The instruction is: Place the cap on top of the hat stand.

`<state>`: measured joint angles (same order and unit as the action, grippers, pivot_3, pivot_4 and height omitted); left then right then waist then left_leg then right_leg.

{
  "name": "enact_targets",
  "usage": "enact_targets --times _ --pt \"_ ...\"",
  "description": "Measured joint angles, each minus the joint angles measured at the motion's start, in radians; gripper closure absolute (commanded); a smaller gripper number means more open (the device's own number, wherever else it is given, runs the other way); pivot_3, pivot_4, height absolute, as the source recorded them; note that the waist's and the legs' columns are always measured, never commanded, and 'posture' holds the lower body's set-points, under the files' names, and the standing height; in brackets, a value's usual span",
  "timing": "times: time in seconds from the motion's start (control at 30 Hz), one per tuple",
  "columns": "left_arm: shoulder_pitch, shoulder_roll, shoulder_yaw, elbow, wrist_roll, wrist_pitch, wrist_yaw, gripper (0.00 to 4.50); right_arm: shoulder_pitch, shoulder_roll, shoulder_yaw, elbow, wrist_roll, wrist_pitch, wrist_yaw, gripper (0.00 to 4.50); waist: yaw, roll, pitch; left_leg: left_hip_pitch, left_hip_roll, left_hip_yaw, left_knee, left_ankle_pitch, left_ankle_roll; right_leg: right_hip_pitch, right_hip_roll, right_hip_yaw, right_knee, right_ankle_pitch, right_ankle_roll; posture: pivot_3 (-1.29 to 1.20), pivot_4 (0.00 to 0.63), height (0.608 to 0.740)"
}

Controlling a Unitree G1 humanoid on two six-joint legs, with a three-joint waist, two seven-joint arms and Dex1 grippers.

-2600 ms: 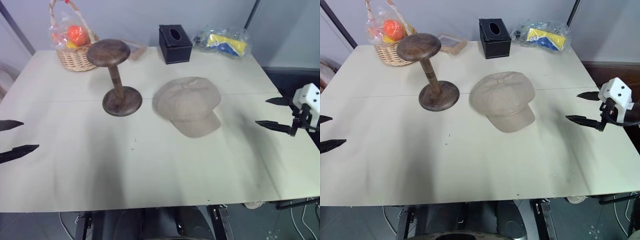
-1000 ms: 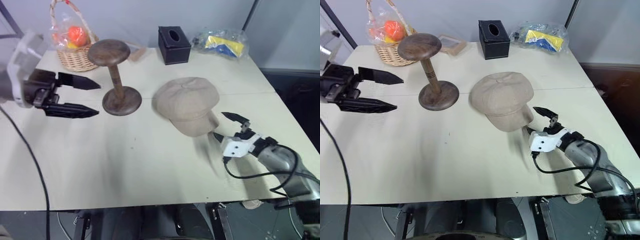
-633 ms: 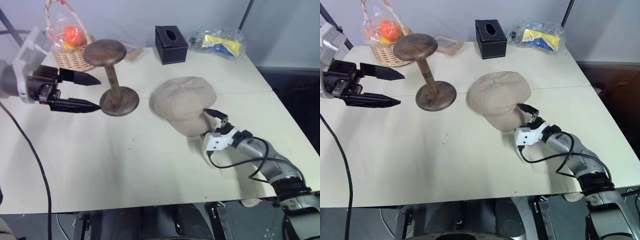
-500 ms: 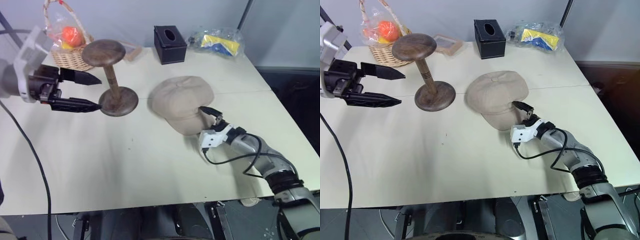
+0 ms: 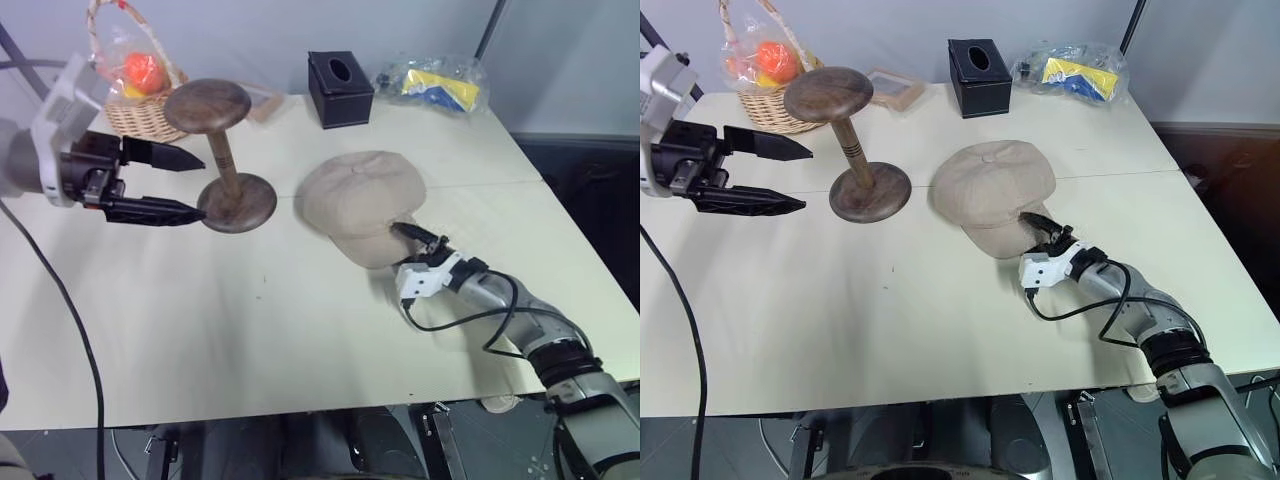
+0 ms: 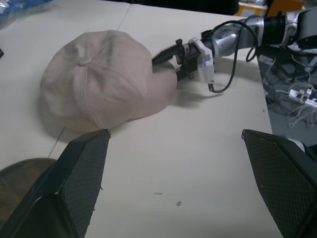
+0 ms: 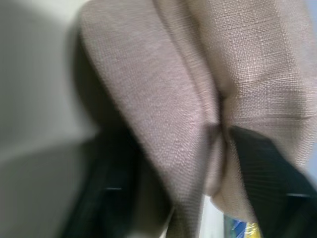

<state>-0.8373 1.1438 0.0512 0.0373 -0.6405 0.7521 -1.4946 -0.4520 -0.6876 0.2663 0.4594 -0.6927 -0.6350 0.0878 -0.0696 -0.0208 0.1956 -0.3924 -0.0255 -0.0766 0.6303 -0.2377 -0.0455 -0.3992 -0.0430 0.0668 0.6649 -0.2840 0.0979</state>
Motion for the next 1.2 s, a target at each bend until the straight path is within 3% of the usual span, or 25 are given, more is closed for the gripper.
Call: enact_targets --times 0.07,0.33,0.5,0.63,0.77,0.93,1.07,1.2 --pt "0.000 -0.009 0.000 0.000 0.003 -0.004 0.006 0.00 -0.020 0.002 0.000 -0.001 0.001 0.000 -0.007 4.47 0.000 0.000 0.000 0.000 0.000 0.000 0.000 0.000 0.000 0.000 0.000 0.000 0.000 0.000 0.000 0.00 0.150 0.740" --pt "0.021 -0.010 0.013 -0.013 -0.001 -0.002 0.025 0.00 -0.040 0.001 -0.001 -0.002 0.051 0.010 0.033 4.47 0.000 -0.001 0.000 0.000 0.000 0.000 0.000 0.000 0.000 0.000 0.000 0.000 0.000 0.000 0.000 0.00 0.150 0.740" --pt "0.106 -0.009 0.101 -0.059 -0.034 0.030 0.079 0.00 -0.050 0.015 -0.047 -0.065 0.170 0.091 0.115 4.47 -0.001 0.000 0.000 0.000 0.001 -0.003 0.000 0.000 0.000 0.000 0.000 0.000 0.000 0.000 0.000 0.00 0.150 0.740" --pt "0.198 0.002 0.288 -0.105 -0.094 0.113 0.175 0.00 -0.162 0.011 -0.072 -0.102 0.238 0.155 0.197 4.47 -0.005 0.000 0.000 0.000 0.001 -0.003 0.000 0.000 0.000 -0.002 0.000 0.000 0.001 0.000 0.000 0.00 0.150 0.740" --pt "0.357 -0.011 0.576 -0.170 -0.146 0.234 0.304 0.00 -0.367 0.023 -0.085 -0.083 0.260 0.180 0.224 4.47 -0.009 0.001 0.001 -0.002 0.002 -0.003 -0.001 0.000 0.000 -0.005 0.000 0.001 0.002 0.000 0.000 0.00 0.150 0.740" --pt "0.505 -0.026 0.871 -0.217 -0.173 0.333 0.417 0.00 -0.660 0.127 -0.074 0.039 0.261 0.166 0.196 4.47 -0.005 0.001 0.001 -0.002 0.002 -0.003 -0.001 0.001 -0.002 -0.006 -0.001 0.000 0.002 0.001 -0.001 0.00 0.150 0.740" --pt "0.564 -0.021 0.999 -0.213 -0.177 0.357 0.459 0.00 -0.861 0.236 -0.041 0.214 0.245 0.125 0.137 4.47 0.002 0.000 0.000 -0.002 0.001 -0.006 -0.002 0.002 -0.003 -0.005 -0.002 -0.002 0.001 0.001 -0.001 0.00 0.150 0.740" --pt "0.612 -0.006 1.075 -0.211 -0.180 0.375 0.467 0.00 -0.955 0.349 -0.011 0.340 0.239 0.072 0.089 4.47 -0.003 -0.001 -0.001 -0.003 0.000 -0.005 -0.003 0.002 -0.004 -0.005 -0.003 -0.001 0.000 0.001 -0.001 0.00 0.150 0.740"
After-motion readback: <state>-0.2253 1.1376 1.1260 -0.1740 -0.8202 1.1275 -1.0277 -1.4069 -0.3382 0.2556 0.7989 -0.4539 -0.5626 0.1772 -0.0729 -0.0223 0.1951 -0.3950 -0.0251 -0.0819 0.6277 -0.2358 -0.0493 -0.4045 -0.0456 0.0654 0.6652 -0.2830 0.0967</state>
